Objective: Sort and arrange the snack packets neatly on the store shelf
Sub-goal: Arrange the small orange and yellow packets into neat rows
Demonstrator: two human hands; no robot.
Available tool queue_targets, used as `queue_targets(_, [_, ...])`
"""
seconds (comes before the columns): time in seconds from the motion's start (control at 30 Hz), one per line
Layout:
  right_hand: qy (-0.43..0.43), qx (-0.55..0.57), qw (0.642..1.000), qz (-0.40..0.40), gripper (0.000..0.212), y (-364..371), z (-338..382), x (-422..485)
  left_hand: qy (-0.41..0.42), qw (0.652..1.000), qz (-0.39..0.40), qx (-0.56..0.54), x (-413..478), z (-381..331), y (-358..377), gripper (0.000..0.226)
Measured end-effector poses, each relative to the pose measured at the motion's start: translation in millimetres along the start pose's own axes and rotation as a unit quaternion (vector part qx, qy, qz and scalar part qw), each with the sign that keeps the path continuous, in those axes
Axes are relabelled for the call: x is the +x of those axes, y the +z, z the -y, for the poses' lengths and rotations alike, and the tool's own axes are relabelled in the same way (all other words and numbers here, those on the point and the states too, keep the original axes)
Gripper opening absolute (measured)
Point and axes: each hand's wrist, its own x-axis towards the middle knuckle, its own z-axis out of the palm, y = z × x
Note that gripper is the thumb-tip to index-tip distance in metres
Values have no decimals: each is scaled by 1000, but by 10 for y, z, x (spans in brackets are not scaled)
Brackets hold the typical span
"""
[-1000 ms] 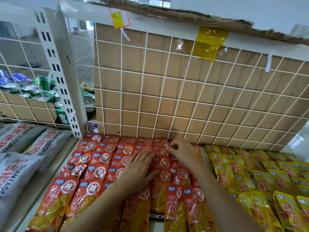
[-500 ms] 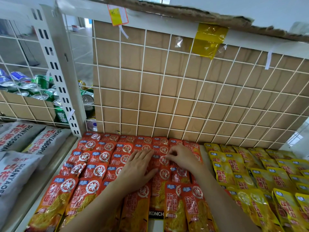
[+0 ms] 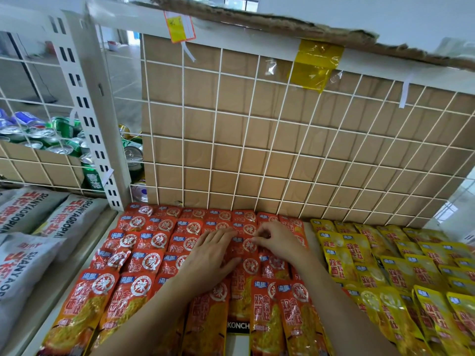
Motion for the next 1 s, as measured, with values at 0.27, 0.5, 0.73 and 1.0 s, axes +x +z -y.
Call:
queue_targets(0.27, [-21, 3, 997, -74, 8, -49, -15, -309, 10, 999, -9, -37, 55, 11, -12, 21])
queue_targets(0.5, [-27, 1, 997, -70, 16, -78, -69, -645, -3, 998, 23, -66, 138, 11, -51, 16])
queue_targets(0.73, [-16, -20, 996, -87, 15, -145, -155, -924, -14, 996, 42, -72, 145, -42, -116, 14])
queue_targets(1.0, [3, -47, 994, -94, 14, -227, -298, -1166, 43, 996, -38, -62, 65, -229, -224, 15])
